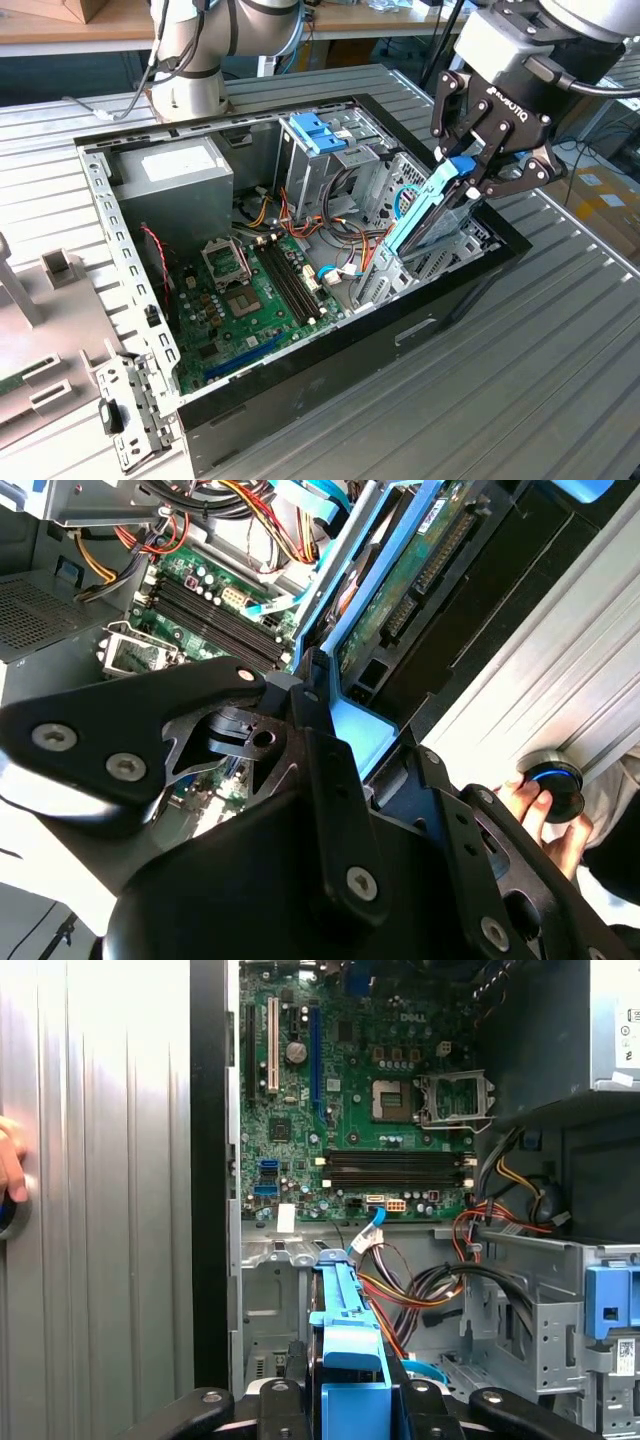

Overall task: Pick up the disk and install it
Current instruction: 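Insert the disk into the insertion slot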

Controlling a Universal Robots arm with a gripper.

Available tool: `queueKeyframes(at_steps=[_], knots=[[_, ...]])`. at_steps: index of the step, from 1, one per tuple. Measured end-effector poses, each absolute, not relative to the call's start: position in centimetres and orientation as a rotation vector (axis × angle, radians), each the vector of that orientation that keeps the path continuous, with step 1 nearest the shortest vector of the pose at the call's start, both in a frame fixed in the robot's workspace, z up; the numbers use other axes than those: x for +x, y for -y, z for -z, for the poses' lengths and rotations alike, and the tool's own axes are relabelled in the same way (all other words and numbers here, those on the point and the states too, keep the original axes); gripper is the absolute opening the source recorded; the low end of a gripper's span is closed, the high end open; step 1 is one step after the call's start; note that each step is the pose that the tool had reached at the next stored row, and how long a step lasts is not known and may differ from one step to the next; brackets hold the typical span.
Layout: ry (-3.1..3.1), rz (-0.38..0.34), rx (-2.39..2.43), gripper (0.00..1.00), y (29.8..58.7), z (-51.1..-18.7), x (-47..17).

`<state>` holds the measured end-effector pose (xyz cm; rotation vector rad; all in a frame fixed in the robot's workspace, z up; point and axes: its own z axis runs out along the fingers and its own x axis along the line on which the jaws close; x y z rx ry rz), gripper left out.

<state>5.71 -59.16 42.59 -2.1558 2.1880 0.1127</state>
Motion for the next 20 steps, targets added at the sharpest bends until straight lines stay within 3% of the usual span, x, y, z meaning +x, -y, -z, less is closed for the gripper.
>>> queueKeyframes(at_steps=[20], knots=[[-2.188,-0.113,-2.156,0.38,59.16,-41.89,5.71]])
